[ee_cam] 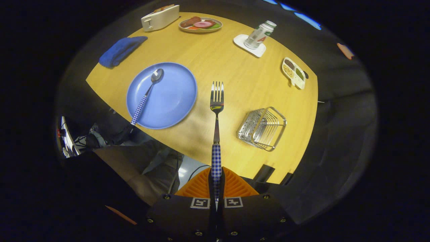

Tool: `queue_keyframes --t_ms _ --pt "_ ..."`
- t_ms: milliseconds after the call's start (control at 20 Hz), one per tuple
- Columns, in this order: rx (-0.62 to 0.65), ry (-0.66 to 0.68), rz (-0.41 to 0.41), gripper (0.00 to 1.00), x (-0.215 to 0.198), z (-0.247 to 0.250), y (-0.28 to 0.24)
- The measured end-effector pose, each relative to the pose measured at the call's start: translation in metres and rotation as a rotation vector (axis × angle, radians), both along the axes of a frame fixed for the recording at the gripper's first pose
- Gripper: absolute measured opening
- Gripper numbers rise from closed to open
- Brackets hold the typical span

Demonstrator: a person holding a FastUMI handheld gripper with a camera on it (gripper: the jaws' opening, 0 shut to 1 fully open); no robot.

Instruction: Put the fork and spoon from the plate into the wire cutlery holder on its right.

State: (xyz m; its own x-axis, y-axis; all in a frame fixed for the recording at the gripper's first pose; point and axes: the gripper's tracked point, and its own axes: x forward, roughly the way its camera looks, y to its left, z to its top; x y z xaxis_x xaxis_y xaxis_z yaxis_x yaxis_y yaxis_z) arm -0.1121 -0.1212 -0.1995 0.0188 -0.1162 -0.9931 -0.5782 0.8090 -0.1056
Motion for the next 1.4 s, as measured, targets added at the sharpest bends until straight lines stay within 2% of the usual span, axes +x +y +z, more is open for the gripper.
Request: queue_keyframes --t_ms 250,500,950,1150,1400 --pt "-0.087 0.024 -0.032 0.01 0.002 0.009 -0.056" --pt "-0.179 0.090 0.017 0.01 0.014 0.010 -0.092" --pt "-0.300 0.223 0.140 0.01 0.052 -0.021 -0.106" --pt "-0.317 0.299 0.142 0.01 0.054 -0.039 -0.107" --pt "-0.310 0.343 0.104 0.01 0.062 -0.055 -0.104"
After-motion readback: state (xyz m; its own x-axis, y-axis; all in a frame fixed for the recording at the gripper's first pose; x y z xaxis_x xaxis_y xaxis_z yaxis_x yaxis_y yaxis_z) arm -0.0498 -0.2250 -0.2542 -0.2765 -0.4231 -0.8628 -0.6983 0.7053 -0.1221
